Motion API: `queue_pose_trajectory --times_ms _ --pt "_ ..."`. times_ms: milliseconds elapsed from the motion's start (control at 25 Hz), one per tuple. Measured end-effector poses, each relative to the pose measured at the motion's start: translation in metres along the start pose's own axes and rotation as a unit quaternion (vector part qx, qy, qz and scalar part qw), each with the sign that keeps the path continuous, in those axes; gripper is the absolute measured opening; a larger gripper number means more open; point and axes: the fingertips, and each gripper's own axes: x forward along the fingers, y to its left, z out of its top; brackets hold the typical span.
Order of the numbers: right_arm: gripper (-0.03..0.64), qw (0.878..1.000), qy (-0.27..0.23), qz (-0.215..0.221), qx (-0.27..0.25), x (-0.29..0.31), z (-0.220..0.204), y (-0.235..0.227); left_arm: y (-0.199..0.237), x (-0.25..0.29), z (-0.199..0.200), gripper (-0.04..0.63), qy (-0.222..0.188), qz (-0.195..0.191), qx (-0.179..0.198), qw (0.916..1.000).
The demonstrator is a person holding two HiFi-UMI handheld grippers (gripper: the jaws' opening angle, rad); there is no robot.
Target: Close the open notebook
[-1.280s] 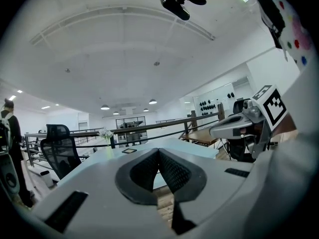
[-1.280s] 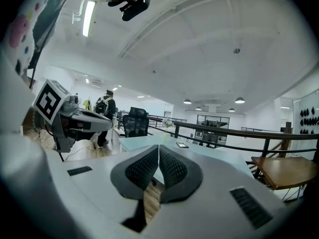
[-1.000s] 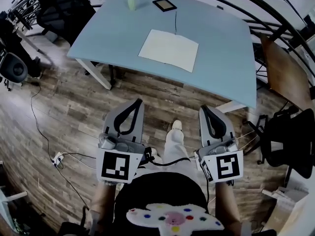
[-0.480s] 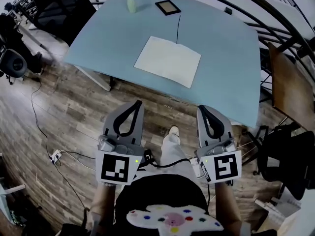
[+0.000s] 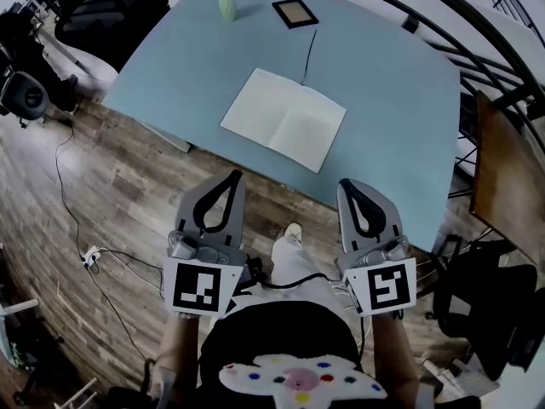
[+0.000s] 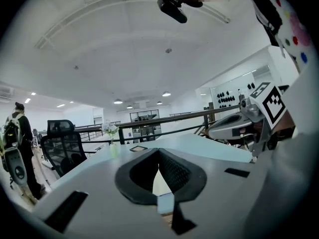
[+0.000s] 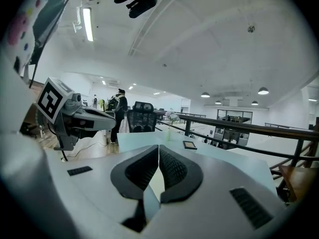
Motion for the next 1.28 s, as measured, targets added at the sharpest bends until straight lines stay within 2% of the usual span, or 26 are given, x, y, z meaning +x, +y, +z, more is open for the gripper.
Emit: queue_pose_trajectory --times_ms 240,520,1000,1160,1280 --pt "0.034 1.0 -0.007 0.021 0.015 0.014 -0.001 -0.022 -0.007 0.024 -0.003 0.017 0.014 0.013 -0.004 0.9998" --pt "0.034 0.998 0.009 0.056 0.001 0.027 -0.021 -0.037 -0.014 0.052 -0.013 0.017 0.029 0.028 0.012 0.9991" --pt "0.034 0.996 0.024 0.085 0.013 0.039 -0.043 -0.046 -0.018 0.081 -0.048 0.021 0.07 0.017 0.081 0.9941" --pt "0.034 0.996 0.03 0.087 0.014 0.045 -0.052 -0.041 -0.016 0.087 -0.071 0.082 0.096 -0.003 0.102 0.9901" --pt "0.034 0.996 0.034 0.085 0.014 0.05 -0.055 -0.041 -0.015 0.093 -0.087 0.119 0.12 -0.014 0.132 0.984"
